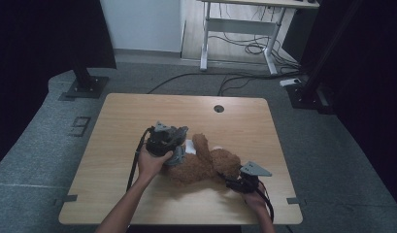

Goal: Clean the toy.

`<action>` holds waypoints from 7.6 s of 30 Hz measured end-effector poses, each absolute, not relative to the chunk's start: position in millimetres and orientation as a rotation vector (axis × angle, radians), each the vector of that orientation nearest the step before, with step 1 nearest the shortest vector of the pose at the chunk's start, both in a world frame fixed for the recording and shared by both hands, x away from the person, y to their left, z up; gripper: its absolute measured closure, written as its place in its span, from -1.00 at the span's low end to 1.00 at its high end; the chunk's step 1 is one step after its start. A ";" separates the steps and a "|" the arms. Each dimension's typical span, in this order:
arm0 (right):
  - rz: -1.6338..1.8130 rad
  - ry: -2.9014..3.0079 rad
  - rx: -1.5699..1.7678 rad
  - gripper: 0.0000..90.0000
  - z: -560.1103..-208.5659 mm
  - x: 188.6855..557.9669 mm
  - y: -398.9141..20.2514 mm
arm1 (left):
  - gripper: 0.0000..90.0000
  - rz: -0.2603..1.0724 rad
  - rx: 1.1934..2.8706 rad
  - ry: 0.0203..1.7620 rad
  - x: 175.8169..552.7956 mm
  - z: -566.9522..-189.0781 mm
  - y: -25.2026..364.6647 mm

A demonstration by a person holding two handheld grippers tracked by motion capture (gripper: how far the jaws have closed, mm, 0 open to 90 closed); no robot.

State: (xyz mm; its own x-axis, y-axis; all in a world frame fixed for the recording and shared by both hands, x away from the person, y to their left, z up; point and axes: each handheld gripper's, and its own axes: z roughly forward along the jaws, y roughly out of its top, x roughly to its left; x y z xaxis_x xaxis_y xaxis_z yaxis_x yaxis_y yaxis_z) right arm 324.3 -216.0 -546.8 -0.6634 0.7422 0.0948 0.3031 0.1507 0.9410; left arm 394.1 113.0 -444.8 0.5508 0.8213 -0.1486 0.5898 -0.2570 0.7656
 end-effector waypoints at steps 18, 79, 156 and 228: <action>1.522 2.042 1.004 -0.15 -546.8 324.7 -217.4 | 0.68 0.315 1.951 1.045 387.8 -415.4 83.7; 1.330 2.270 1.306 -0.51 -526.3 329.6 -203.5 | 0.65 0.298 1.794 1.097 310.3 -456.8 164.6; 1.197 1.964 1.127 -0.13 -540.2 331.6 -185.3 | 0.66 0.375 1.934 1.026 339.9 -462.0 92.3; 1.257 1.946 1.179 -0.30 -544.9 346.9 -185.4 | 0.65 0.312 1.952 1.230 392.8 -501.1 137.8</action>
State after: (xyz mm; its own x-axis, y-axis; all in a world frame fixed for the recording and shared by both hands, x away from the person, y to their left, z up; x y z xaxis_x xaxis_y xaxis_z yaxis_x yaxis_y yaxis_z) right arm 346.9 -185.4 -544.9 -0.4745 0.8800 0.0210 0.3810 0.1838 0.9061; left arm 392.8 137.8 -501.1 0.4990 0.8445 -0.1945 0.6501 -0.2163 0.7284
